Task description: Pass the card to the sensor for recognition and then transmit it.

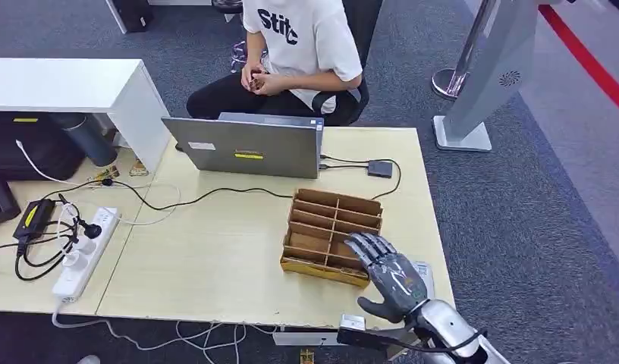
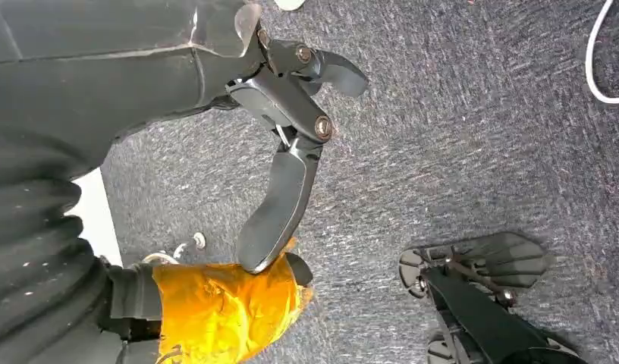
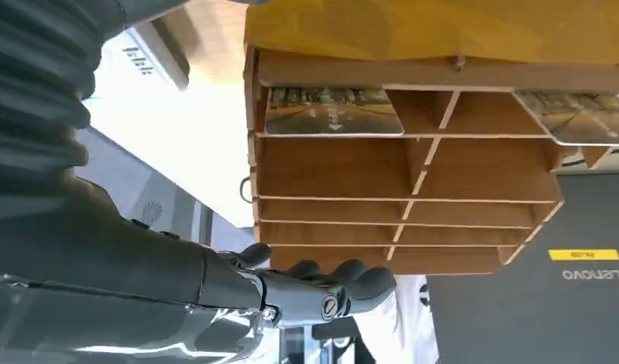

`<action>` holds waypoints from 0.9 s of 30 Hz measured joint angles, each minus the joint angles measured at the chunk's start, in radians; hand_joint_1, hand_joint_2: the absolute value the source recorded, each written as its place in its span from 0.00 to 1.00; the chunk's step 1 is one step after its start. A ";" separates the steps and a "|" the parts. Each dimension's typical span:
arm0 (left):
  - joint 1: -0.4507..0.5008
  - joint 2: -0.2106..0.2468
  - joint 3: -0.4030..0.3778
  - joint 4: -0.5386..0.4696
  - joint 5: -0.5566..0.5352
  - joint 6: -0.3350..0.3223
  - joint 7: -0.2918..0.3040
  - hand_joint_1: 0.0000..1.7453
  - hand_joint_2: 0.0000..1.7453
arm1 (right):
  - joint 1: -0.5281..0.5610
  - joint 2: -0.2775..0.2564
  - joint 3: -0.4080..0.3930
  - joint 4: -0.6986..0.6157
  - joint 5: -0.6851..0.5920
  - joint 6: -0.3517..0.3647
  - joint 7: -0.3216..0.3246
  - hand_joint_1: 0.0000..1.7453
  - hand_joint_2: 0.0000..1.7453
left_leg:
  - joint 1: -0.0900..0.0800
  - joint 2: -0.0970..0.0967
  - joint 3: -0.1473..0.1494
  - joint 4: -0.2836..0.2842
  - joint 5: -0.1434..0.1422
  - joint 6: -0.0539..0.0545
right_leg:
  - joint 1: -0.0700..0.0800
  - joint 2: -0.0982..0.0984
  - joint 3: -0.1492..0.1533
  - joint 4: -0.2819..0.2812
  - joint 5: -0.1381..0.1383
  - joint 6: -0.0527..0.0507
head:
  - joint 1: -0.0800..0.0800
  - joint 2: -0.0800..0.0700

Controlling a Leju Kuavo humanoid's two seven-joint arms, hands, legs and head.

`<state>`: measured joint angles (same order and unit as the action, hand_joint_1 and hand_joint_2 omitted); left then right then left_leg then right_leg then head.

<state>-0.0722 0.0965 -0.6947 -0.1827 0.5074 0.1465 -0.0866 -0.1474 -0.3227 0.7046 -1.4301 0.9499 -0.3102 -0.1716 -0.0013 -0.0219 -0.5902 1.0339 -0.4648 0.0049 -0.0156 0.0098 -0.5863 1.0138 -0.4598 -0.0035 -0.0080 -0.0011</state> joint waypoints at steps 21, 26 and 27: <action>0.000 0.000 0.000 0.000 0.002 0.000 0.000 0.00 1.00 | -0.004 0.008 0.001 0.038 0.055 -0.032 0.041 0.00 1.00 | 0.000 0.000 0.000 0.000 0.000 0.000 | 0.000 0.000 0.000 0.000 0.000 0.000 | 0.000 0.000; 0.000 0.000 0.000 0.000 0.002 0.000 0.000 0.00 1.00 | -0.004 0.008 0.001 0.038 0.055 -0.032 0.041 0.00 1.00 | 0.000 0.000 0.000 0.000 0.000 0.000 | 0.000 0.000 0.000 0.000 0.000 0.000 | 0.000 0.000; 0.000 0.000 0.000 0.000 0.002 0.000 0.000 0.00 1.00 | -0.004 0.008 0.001 0.038 0.055 -0.032 0.041 0.00 1.00 | 0.000 0.000 0.000 0.000 0.000 0.000 | 0.000 0.000 0.000 0.000 0.000 0.000 | 0.000 0.000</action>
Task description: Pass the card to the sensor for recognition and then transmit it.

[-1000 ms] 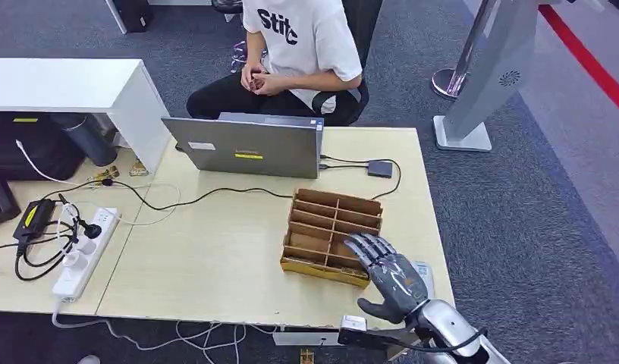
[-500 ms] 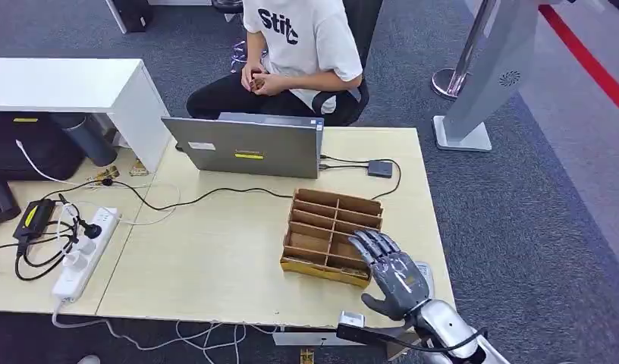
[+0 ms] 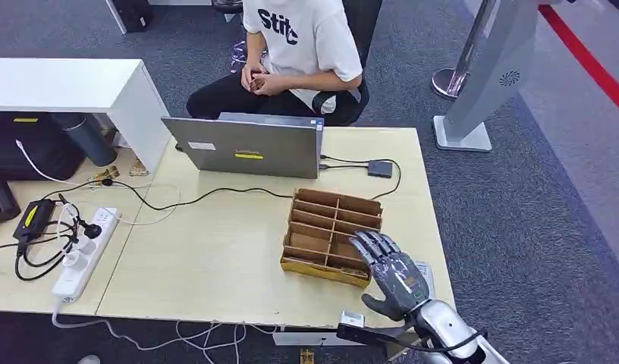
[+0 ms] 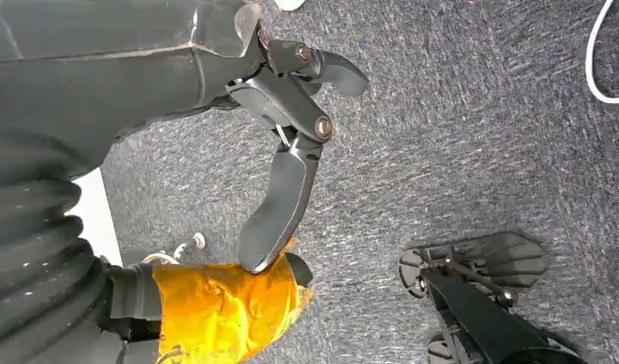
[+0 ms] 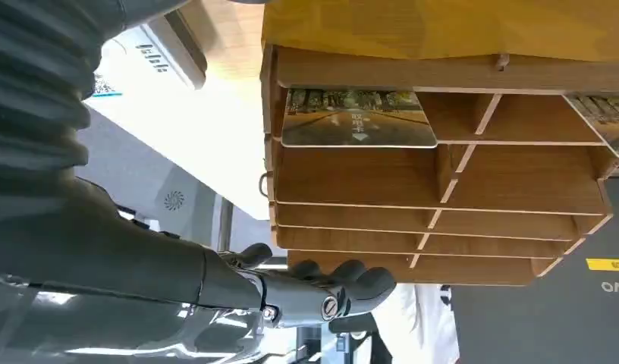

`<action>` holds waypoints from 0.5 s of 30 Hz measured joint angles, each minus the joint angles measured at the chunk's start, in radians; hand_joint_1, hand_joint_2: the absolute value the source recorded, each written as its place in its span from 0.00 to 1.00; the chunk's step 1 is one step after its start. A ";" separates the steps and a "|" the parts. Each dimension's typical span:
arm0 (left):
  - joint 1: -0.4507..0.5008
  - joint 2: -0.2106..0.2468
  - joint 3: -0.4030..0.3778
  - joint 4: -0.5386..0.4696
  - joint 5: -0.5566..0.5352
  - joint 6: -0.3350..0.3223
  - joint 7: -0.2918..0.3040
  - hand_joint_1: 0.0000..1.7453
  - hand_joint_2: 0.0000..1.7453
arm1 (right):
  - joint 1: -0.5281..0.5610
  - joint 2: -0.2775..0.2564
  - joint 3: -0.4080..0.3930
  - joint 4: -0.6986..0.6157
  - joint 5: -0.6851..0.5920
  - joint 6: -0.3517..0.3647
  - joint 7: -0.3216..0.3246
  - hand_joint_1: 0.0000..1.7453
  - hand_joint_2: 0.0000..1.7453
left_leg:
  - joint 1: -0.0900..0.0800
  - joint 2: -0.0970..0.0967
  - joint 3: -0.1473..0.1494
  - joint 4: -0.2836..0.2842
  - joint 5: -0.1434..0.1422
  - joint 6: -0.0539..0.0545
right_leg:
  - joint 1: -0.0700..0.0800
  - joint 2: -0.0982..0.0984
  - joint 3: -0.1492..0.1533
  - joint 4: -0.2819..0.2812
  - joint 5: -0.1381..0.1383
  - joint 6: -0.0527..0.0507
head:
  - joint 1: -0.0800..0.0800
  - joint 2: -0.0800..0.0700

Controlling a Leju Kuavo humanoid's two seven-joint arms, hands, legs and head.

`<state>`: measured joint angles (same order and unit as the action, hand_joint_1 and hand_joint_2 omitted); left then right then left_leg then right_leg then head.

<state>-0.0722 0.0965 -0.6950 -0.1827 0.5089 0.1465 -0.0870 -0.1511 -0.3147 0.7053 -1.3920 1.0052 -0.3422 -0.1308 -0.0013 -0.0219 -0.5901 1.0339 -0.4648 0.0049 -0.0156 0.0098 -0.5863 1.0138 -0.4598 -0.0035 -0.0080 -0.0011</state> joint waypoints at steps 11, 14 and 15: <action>0.000 0.000 -0.002 0.000 0.000 0.000 0.002 0.00 1.00 | 0.000 0.001 0.000 0.003 0.000 0.000 0.000 0.00 1.00 | 0.000 0.000 0.000 0.000 0.000 0.000 | 0.000 0.000 0.000 0.000 0.000 0.000 | 0.000 0.000; -0.001 0.000 -0.002 0.000 0.000 0.000 0.002 0.00 1.00 | 0.000 0.002 0.000 0.003 0.000 0.001 0.000 0.00 1.00 | 0.000 0.000 0.000 0.000 0.000 0.000 | 0.000 0.000 0.000 0.000 0.000 0.000 | 0.000 0.000; -0.001 0.000 -0.003 0.000 0.000 0.000 0.002 0.00 1.00 | 0.000 0.002 0.000 0.003 0.000 0.001 0.000 0.00 1.00 | 0.000 0.000 0.000 0.000 0.000 0.000 | 0.000 0.000 0.000 0.000 0.000 0.000 | 0.000 0.000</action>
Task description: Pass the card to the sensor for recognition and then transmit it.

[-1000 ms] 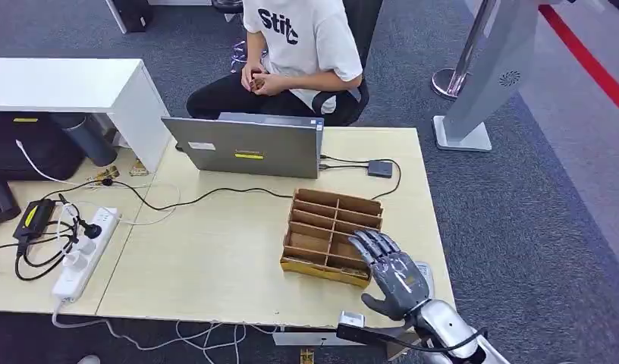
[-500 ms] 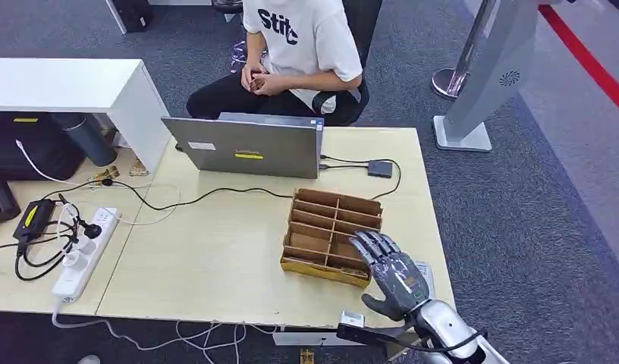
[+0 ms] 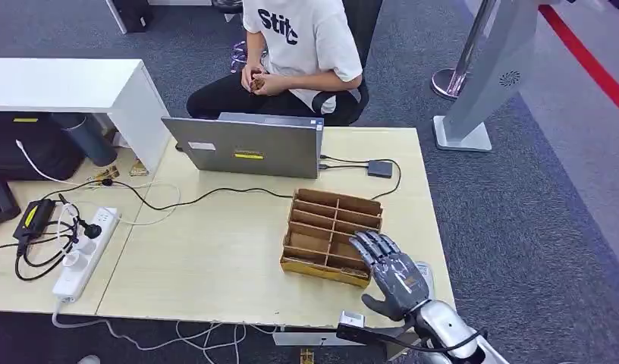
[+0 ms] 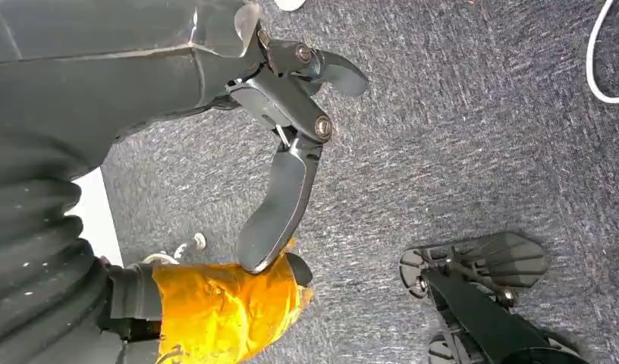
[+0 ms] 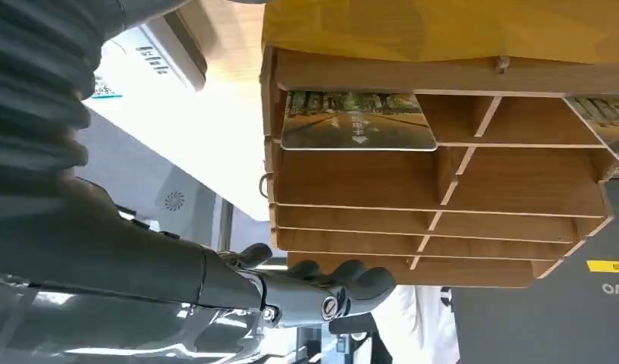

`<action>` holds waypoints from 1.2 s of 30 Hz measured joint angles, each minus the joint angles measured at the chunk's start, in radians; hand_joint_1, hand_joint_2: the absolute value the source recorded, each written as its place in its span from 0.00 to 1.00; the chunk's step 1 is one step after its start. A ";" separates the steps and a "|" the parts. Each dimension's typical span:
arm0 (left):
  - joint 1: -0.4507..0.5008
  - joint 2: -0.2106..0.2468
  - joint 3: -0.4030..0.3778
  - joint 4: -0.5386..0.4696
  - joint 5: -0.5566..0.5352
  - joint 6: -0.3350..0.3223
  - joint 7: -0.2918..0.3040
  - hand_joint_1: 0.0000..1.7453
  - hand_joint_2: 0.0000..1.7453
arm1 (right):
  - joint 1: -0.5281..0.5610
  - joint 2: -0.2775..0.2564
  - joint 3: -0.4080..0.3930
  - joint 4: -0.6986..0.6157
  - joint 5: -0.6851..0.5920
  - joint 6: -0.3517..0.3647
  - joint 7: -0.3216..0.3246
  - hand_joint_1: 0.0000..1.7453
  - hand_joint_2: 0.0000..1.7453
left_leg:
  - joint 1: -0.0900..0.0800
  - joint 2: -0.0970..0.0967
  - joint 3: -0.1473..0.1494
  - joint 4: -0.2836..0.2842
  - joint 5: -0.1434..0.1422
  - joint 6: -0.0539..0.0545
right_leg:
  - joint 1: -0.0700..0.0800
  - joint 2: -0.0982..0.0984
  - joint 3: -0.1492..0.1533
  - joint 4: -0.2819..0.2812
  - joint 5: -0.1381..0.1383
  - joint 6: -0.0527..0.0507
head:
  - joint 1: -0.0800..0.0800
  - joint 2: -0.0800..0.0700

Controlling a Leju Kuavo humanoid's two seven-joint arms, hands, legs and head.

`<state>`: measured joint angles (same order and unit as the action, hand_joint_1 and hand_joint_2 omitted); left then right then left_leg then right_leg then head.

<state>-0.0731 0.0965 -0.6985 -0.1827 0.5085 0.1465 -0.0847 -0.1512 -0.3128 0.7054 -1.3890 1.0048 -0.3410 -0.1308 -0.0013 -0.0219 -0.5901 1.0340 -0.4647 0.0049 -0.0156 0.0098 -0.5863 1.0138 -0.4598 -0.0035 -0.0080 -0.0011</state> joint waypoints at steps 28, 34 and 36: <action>-0.001 0.000 -0.012 0.000 0.005 0.000 0.001 0.00 1.00 | -0.037 0.010 0.000 0.061 0.116 0.003 0.084 1.00 1.00 | 0.000 0.000 0.001 0.000 0.000 0.000 | 0.000 0.000 0.000 0.000 0.000 0.000 | 0.000 0.000; -0.001 0.000 -0.013 0.000 0.005 0.000 0.001 0.00 1.00 | -0.049 0.033 0.000 0.098 0.115 -0.032 0.072 1.00 1.00 | 0.000 0.000 0.001 0.000 0.000 0.000 | 0.000 0.000 0.000 0.000 0.000 0.000 | 0.000 0.000; -0.001 0.000 -0.014 0.000 0.005 0.000 0.001 0.00 1.00 | -0.049 0.036 -0.003 0.101 0.112 -0.052 0.068 1.00 1.00 | 0.000 0.000 0.001 0.000 0.000 0.000 | 0.000 0.000 0.000 0.000 0.000 0.000 | 0.000 0.000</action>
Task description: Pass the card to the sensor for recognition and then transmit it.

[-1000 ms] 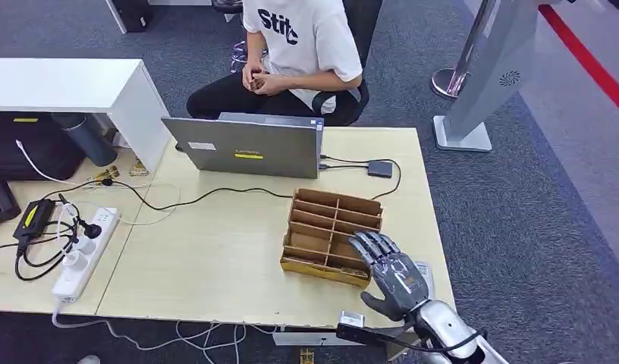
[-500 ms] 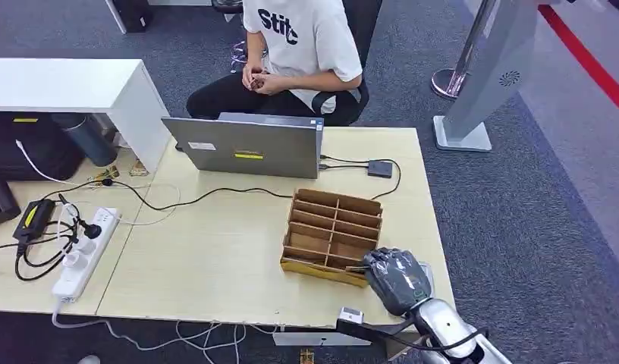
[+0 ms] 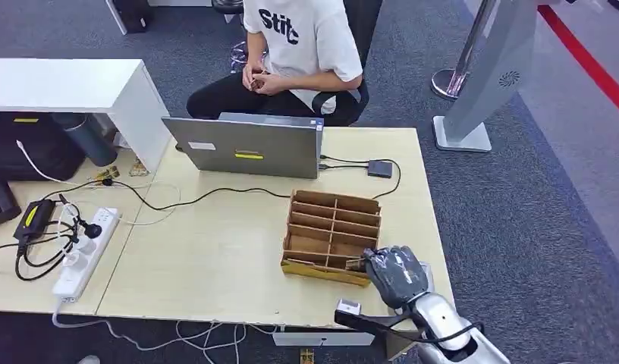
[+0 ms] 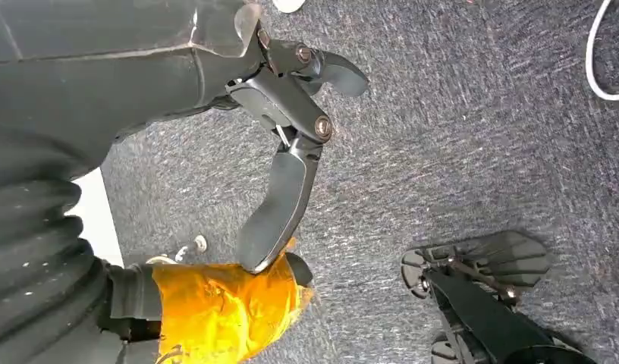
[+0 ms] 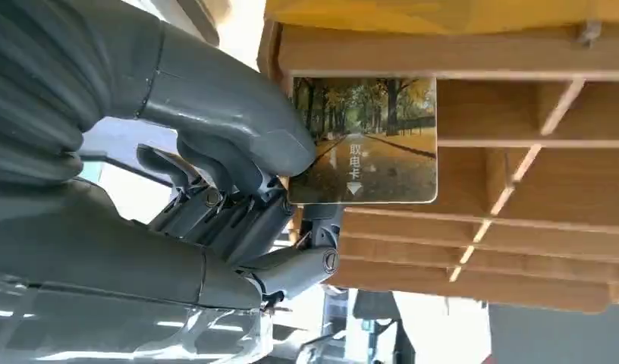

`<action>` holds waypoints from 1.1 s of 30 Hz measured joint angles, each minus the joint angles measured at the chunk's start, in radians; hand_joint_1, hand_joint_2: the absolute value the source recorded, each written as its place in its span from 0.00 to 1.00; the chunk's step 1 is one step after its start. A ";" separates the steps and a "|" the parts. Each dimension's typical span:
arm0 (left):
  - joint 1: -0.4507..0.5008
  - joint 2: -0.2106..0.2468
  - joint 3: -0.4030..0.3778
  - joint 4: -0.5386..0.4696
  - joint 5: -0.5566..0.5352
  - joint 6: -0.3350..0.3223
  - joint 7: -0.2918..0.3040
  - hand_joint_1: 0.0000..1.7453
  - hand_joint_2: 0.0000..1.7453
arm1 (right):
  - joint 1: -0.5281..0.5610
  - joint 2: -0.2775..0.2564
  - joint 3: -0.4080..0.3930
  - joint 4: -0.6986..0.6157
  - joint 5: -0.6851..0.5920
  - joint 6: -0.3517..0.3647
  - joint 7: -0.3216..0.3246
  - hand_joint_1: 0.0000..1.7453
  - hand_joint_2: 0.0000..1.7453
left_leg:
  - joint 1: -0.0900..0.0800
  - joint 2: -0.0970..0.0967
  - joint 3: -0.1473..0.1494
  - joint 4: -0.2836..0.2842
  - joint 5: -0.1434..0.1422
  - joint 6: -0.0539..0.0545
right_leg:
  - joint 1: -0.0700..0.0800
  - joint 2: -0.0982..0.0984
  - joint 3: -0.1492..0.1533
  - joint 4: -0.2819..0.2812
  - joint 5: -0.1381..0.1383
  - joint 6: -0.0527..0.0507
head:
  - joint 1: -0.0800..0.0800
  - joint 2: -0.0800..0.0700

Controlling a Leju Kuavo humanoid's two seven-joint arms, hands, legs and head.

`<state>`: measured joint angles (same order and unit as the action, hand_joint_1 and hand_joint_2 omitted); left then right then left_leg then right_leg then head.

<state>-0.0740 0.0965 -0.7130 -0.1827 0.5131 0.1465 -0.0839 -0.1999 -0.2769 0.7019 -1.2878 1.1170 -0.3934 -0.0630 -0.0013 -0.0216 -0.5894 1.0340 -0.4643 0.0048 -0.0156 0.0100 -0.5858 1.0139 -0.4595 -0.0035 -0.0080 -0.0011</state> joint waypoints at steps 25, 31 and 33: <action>-0.016 0.000 -0.028 0.000 -0.015 -0.010 0.006 0.00 1.00 | -0.068 0.022 -0.141 -0.195 -0.300 -0.011 -0.206 1.00 1.00 | 0.000 0.001 -0.001 0.000 0.003 0.000 | 0.000 0.001 0.000 0.000 0.002 0.000 | 0.000 0.000; -0.060 -0.001 -0.068 0.000 -0.060 -0.036 0.040 0.00 1.00 | -0.377 0.126 -0.147 0.009 -0.425 0.134 -0.221 1.00 1.00 | 0.000 0.002 -0.002 0.000 0.009 -0.001 | 0.000 0.002 -0.003 0.001 0.008 -0.002 | 0.000 0.000; -0.069 -0.002 -0.079 0.000 -0.067 -0.042 0.045 0.00 1.00 | -0.441 0.153 -0.150 0.061 -0.432 0.152 -0.211 1.00 1.00 | 0.001 -0.001 -0.002 0.000 0.010 -0.001 | 0.000 0.000 -0.002 0.001 0.008 -0.002 | 0.000 0.000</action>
<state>-0.1428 0.0942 -0.7915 -0.1827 0.4463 0.1045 -0.0385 -0.6405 -0.1239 0.5520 -1.2263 0.6847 -0.2418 -0.2739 -0.0003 -0.0223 -0.5916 1.0339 -0.4542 0.0036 -0.0152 0.0105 -0.5878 1.0148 -0.4515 -0.0053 -0.0076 -0.0011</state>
